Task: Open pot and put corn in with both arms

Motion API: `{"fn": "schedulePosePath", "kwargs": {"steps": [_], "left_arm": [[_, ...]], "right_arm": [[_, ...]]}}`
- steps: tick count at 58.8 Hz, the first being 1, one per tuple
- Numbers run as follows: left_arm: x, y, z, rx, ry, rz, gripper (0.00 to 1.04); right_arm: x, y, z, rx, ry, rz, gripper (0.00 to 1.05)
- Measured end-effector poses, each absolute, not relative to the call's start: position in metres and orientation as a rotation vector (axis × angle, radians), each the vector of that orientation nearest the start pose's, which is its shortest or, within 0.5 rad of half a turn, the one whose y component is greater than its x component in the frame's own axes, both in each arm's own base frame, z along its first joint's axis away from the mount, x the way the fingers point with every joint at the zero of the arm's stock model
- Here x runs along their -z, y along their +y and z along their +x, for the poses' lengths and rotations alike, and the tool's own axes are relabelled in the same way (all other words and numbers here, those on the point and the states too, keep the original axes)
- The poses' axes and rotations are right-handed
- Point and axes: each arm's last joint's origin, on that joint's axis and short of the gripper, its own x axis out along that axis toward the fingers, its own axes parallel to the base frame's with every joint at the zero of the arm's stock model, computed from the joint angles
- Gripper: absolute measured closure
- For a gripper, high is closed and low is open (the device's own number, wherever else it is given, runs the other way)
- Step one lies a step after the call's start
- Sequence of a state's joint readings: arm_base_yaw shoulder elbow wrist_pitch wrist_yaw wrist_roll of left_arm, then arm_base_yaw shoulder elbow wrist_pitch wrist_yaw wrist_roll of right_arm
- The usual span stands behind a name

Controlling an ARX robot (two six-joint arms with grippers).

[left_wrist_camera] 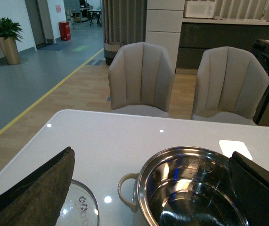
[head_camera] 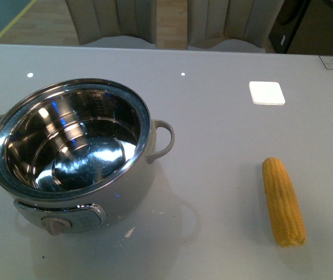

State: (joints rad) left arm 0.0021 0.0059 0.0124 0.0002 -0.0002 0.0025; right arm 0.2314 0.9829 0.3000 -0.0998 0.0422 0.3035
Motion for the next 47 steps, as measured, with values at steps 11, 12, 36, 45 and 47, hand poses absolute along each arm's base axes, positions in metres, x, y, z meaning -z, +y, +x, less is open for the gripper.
{"fn": "schedulePosePath", "kwargs": {"steps": [11,12,36,45,47], "left_arm": [[-0.167,0.000,0.097,-0.002,-0.007,0.002,0.07],[-0.167,0.000,0.097,-0.002,-0.007,0.002,0.07],[-0.167,0.000,0.097,-0.002,-0.007,0.002,0.07],[-0.167,0.000,0.097,-0.002,-0.007,0.002,0.07],[-0.167,0.000,0.097,-0.002,-0.007,0.002,0.07]], "right_arm": [[-0.111,0.051,0.220,-0.013,0.877,0.124,0.09],[-0.109,0.052,0.222,-0.008,0.885,0.122,0.09],[-0.057,0.069,0.279,0.057,1.031,0.028,0.09],[-0.035,0.071,0.286,0.065,1.077,0.009,0.09],[-0.031,0.070,0.288,0.065,1.082,0.011,0.09]]}}
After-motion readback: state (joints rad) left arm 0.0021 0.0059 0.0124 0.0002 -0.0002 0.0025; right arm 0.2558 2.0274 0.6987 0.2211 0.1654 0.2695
